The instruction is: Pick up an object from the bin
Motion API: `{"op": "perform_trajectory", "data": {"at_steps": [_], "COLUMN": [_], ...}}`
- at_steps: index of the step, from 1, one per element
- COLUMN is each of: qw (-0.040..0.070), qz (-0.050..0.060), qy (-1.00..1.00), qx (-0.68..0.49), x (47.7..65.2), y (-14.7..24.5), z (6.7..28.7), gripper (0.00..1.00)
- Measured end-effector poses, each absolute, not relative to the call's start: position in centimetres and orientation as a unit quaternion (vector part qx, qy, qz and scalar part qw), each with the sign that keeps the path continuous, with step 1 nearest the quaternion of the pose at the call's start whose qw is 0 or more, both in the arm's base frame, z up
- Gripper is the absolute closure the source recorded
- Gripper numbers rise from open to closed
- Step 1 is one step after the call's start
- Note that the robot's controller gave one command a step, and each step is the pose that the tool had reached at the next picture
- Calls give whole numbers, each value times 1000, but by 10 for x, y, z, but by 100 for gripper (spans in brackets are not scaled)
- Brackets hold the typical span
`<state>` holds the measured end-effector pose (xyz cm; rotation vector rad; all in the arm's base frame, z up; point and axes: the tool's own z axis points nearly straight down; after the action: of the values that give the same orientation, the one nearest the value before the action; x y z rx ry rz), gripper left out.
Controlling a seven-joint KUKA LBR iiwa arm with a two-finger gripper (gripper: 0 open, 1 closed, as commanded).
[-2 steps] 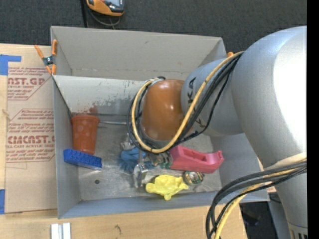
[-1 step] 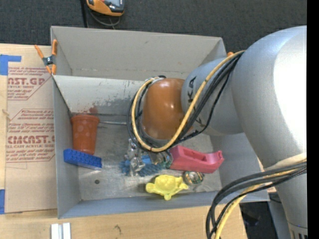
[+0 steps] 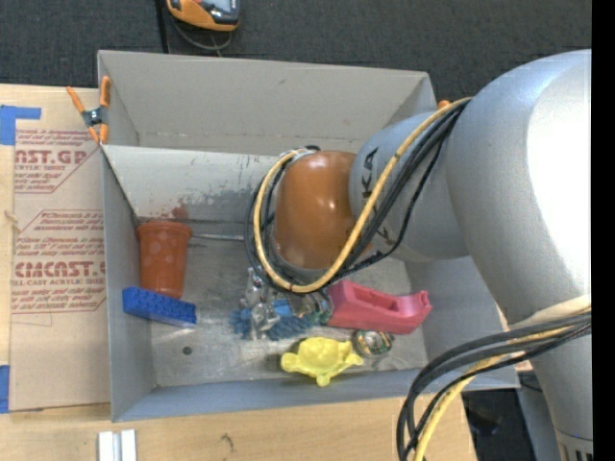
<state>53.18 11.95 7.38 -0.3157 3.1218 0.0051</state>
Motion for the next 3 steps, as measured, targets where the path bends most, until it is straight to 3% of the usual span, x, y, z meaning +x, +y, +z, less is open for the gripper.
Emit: {"op": "perform_trajectory", "data": {"at_steps": [1, 3], "qw": [2, 3], "qz": [1, 1], "qy": [982, 976], "qx": [-191, -218], "x": [534, 544], "y": [146, 143], "z": [190, 182], "gripper": [100, 100]}}
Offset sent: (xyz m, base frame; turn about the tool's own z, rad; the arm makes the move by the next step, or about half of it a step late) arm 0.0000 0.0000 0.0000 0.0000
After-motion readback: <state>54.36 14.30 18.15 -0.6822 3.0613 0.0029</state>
